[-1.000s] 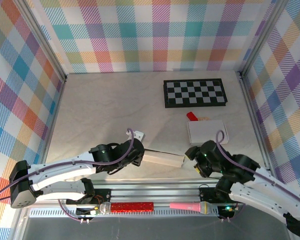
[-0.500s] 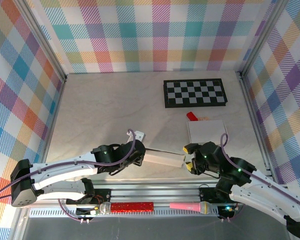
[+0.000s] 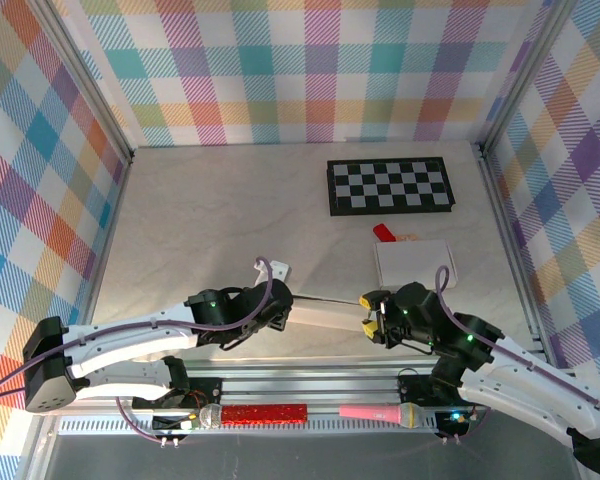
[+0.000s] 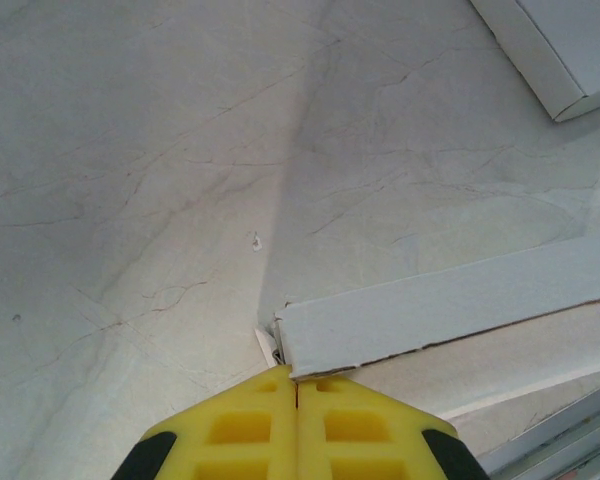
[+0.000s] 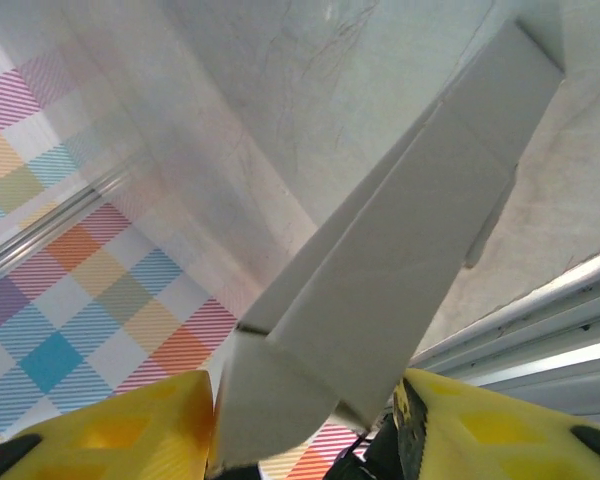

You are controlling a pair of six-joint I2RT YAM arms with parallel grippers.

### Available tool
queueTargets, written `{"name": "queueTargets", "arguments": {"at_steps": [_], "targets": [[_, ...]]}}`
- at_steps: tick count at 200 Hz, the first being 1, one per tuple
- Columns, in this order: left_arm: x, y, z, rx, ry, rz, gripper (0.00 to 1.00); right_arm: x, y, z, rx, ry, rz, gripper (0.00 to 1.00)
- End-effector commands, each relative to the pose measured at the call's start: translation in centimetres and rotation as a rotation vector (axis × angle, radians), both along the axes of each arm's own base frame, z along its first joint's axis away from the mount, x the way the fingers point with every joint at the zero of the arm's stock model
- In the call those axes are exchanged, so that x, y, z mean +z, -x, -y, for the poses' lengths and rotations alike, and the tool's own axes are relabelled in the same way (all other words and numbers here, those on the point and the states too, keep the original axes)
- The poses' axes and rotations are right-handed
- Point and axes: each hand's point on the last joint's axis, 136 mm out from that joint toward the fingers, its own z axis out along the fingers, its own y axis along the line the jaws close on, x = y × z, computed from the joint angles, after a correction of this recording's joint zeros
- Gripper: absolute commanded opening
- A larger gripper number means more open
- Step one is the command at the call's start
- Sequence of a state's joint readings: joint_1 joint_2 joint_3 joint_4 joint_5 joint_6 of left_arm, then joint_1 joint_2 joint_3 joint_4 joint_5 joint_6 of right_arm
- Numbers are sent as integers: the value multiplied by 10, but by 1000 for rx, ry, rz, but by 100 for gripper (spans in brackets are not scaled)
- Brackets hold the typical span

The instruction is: Fold the paper box

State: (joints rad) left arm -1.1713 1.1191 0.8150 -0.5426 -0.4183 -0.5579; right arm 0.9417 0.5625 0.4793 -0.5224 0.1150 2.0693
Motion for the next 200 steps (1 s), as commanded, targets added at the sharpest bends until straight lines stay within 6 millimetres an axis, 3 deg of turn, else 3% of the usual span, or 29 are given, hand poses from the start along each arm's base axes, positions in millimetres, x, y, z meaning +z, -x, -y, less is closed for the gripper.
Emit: {"name": "queueTargets", "arguments": {"at_steps": [1, 54, 87, 112, 162, 181, 200], "targets": [[-12, 9, -3, -18, -44, -42, 0, -8, 0, 5, -20, 5, -3, 49], [-9, 12, -4, 3, -10, -58, 0, -24, 2, 12, -20, 52, -17, 38], [2, 14, -2, 19, 48, -72, 17, -28, 4, 14, -20, 70, -26, 34], [12, 16, -4, 49, 106, -85, 37, -32, 6, 14, -13, 81, -47, 30], [47, 19, -15, 197, 323, -127, 59, -33, 7, 10, 6, 102, -69, 29], [54, 15, -19, 294, 420, -192, 61, -32, 8, 12, 6, 113, -69, 29], [44, 12, -22, 396, 486, -328, 61, -32, 8, 14, 4, 123, -71, 29]]}}
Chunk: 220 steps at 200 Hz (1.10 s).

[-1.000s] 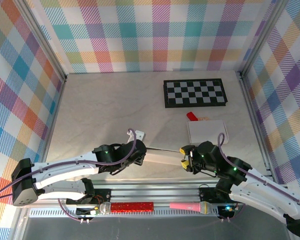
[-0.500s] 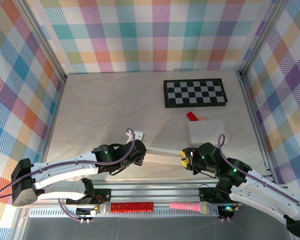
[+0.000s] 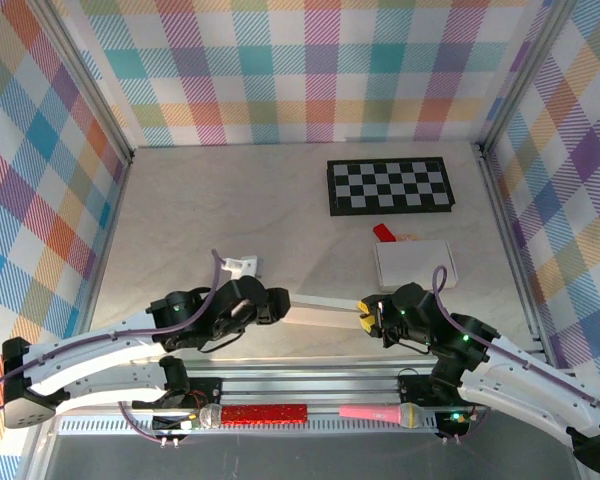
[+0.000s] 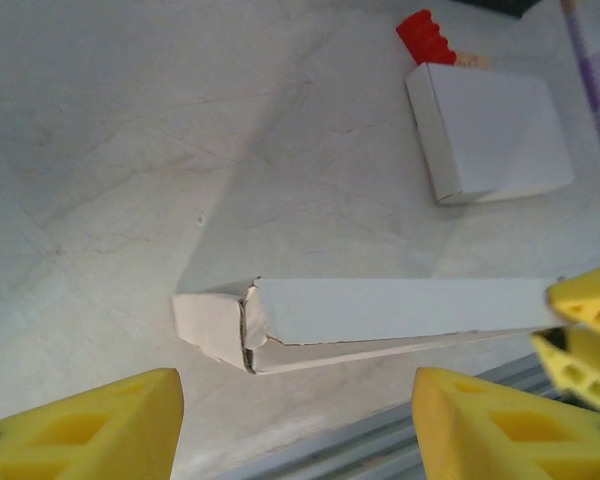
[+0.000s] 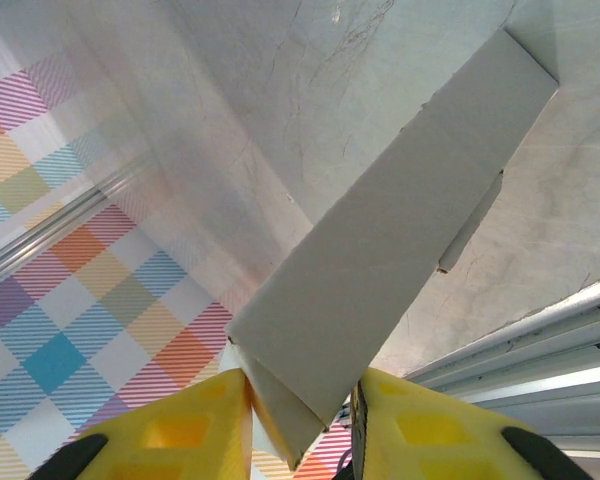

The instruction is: Fold the paper box

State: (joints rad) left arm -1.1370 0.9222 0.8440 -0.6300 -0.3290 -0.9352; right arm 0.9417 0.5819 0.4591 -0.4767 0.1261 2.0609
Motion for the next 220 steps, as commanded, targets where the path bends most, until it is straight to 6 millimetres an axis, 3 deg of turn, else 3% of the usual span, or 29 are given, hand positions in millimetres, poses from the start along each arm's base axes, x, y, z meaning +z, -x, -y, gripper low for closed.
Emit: {"name": "queueTargets", "arguments": {"at_steps": [1, 49, 80, 120, 169, 220], "targets": [[-3, -1, -4, 132, 127, -185, 61, -27, 13, 17, 6, 119, -86, 29], [-22, -9, 13, 157, 221, -349, 61, -27, 12, 16, 11, 121, -85, 28], [-34, -7, 28, 122, 246, -402, 54, -27, 12, 16, 9, 122, -83, 28], [-43, 1, 8, 175, 200, -424, 50, -28, 11, 15, 8, 120, -82, 28], [-52, 0, 20, 172, 254, -452, 46, -29, 11, 13, 11, 120, -89, 28], [-76, 4, 7, 238, 272, -470, 30, -34, 14, 14, 13, 129, -115, 27]]}}
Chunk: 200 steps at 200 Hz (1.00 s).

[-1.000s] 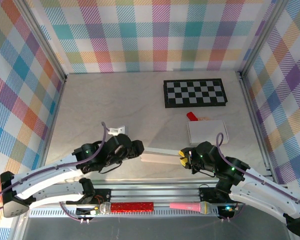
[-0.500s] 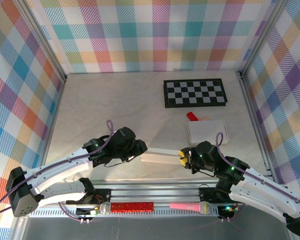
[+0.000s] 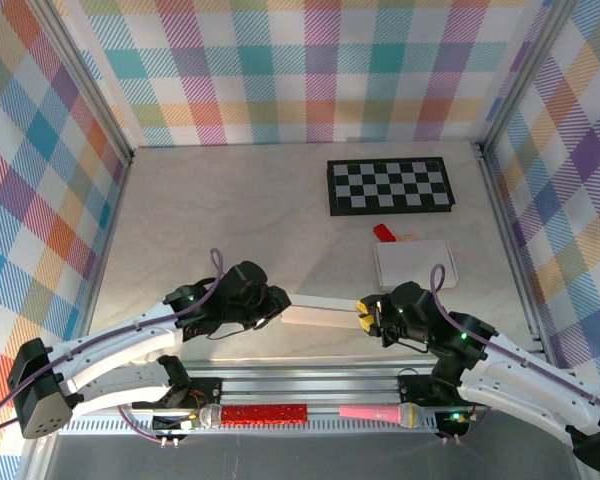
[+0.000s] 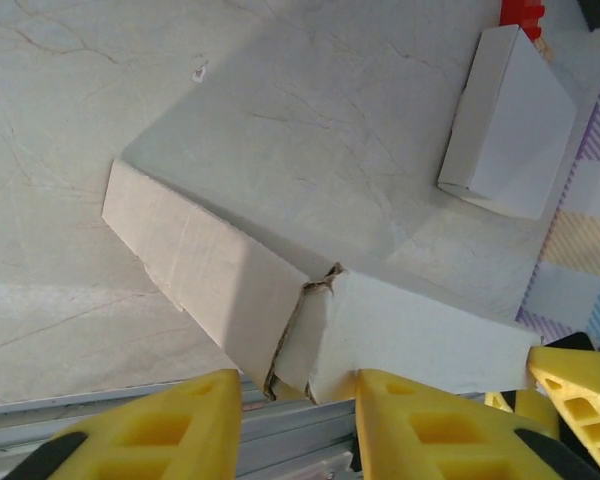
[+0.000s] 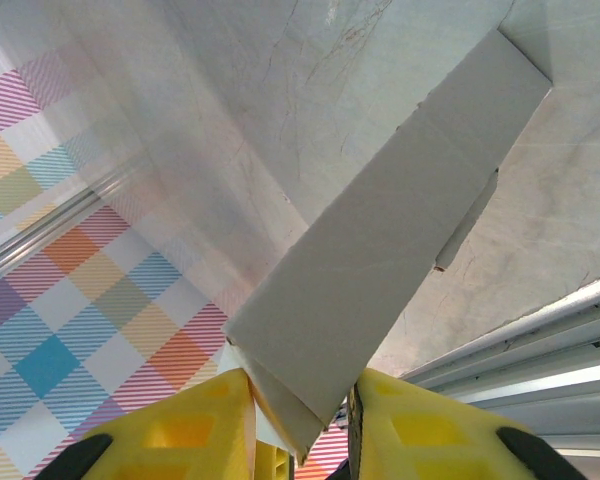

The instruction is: Fold the paper box

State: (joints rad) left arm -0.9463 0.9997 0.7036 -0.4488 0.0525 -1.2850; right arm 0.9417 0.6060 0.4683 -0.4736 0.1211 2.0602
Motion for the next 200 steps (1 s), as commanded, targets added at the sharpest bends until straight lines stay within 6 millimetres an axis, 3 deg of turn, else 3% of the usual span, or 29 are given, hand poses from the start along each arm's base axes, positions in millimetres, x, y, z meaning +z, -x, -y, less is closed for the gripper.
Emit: {"name": "queueTargets", "arguments": {"at_steps": [1, 54, 82, 154, 168, 189, 200], "targets": [[-21, 3, -11, 54, -6, -41, 29, -33, 15, 16, 9, 120, -107, 27], [-39, 2, -19, 115, 12, -39, 21, -51, 30, 19, 32, 144, -201, 22], [-38, -6, -11, 139, 83, -11, 13, -56, 31, 17, 54, 139, -213, 21], [-32, -16, -3, 138, 135, 61, 10, -39, 17, -1, 223, 141, -145, 21], [-25, -18, -2, 147, 155, 68, 12, -34, 16, -2, 237, 149, -138, 21], [-6, -16, -10, 202, 140, 33, 25, -32, 15, -3, 239, 153, -135, 21], [4, -11, -27, 253, 56, -8, 38, -32, 15, -3, 239, 154, -136, 21]]}}
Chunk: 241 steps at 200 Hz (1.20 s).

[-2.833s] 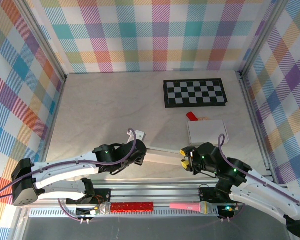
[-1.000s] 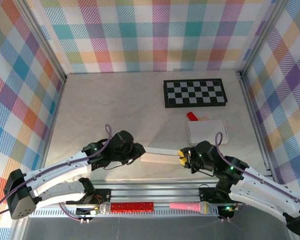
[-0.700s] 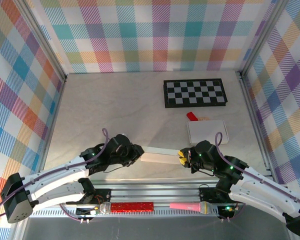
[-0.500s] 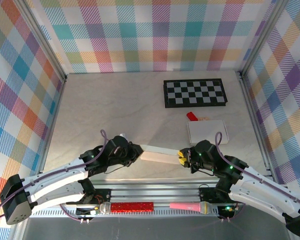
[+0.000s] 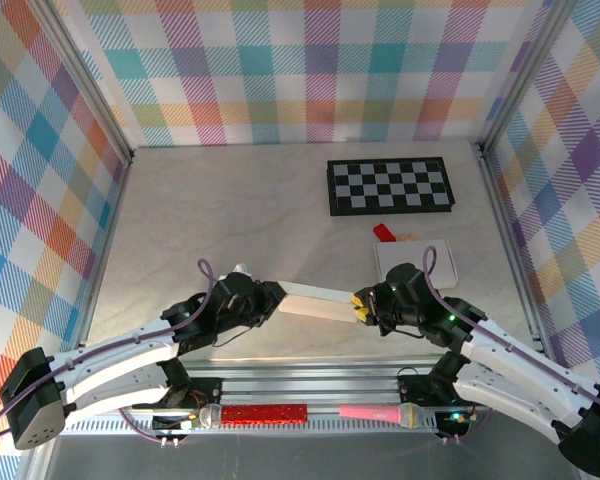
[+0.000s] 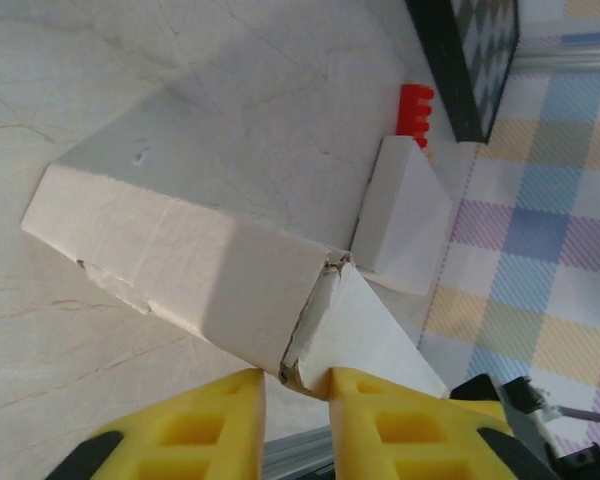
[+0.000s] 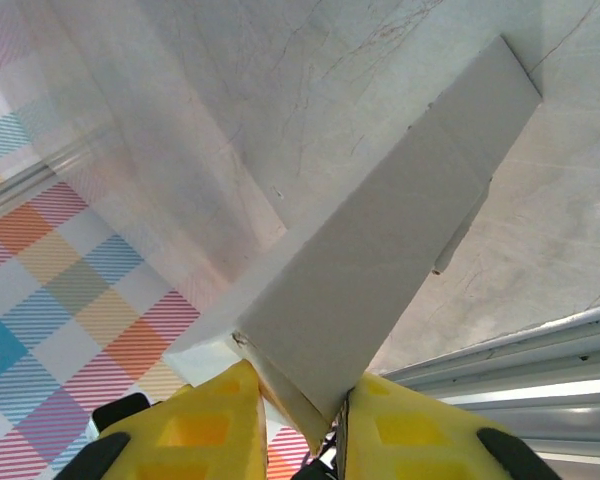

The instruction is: Fold the paper box

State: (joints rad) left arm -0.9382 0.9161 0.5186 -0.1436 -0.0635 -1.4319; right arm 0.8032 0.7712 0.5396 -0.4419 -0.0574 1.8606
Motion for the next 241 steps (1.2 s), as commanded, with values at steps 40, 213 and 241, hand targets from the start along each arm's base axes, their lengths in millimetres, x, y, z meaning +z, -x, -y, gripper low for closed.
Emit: {"name": "queueTargets", "arguments": {"at_steps": [40, 213, 241], "targets": [[24, 18, -40, 292, -36, -287, 53, -33, 28, 7, 106, 104, -123, 20], [5, 19, -12, 420, 53, -317, 64, -49, 0, -17, 220, 86, -57, 17], [-1, 23, -7, 425, 65, -342, 66, -44, 8, -5, 203, 98, -47, 18]]}}
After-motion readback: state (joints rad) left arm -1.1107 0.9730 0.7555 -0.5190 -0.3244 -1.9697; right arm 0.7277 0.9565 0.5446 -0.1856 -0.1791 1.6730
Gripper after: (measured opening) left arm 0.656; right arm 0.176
